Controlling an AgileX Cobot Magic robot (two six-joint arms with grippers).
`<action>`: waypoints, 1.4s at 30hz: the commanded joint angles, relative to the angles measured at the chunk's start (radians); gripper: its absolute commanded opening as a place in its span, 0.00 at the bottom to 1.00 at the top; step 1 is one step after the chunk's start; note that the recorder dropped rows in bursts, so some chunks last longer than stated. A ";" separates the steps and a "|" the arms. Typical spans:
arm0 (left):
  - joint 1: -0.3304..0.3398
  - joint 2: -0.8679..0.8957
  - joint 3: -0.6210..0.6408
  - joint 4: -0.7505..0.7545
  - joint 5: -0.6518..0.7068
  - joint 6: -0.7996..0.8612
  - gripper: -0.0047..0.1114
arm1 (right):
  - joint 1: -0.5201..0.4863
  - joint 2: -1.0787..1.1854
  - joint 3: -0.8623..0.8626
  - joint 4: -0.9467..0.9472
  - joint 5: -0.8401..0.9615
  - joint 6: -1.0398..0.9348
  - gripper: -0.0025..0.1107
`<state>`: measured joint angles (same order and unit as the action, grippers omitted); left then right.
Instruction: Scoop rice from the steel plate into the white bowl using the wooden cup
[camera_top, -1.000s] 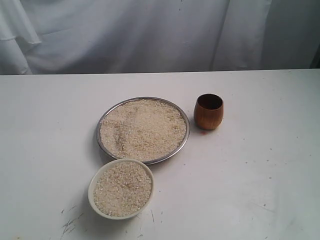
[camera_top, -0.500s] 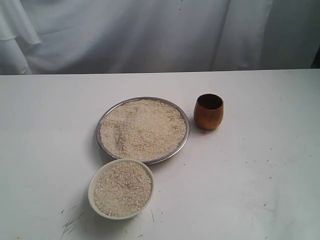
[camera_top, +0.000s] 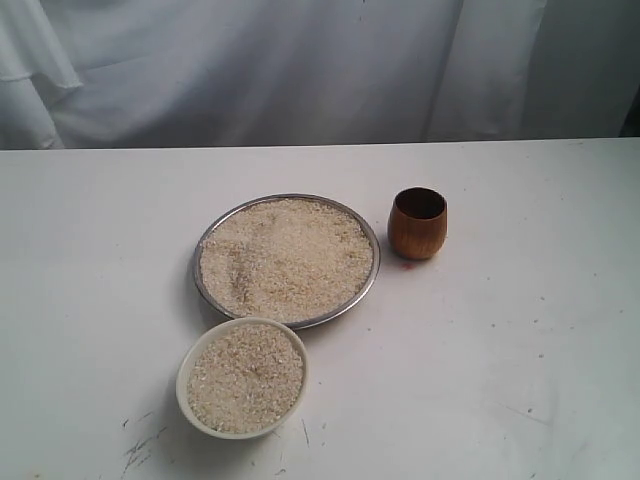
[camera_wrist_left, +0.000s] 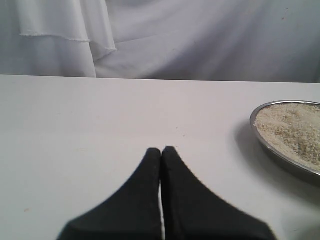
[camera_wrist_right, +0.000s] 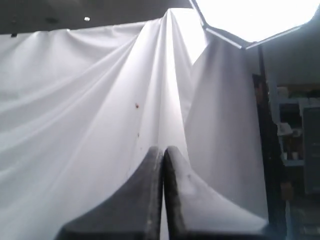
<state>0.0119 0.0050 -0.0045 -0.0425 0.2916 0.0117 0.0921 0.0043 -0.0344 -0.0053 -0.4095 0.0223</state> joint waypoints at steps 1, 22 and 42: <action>-0.002 -0.005 0.005 -0.001 -0.006 -0.003 0.04 | -0.004 0.005 -0.106 0.194 -0.037 -0.177 0.02; -0.002 -0.005 0.005 -0.001 -0.006 -0.003 0.04 | -0.004 0.875 -0.602 0.014 -0.200 0.026 0.02; -0.002 -0.005 0.005 -0.001 -0.006 -0.003 0.04 | 0.000 1.586 -0.624 -0.096 -0.325 0.101 0.02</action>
<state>0.0119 0.0050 -0.0045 -0.0425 0.2916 0.0117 0.0921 1.5181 -0.6547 -0.0779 -0.7207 0.1206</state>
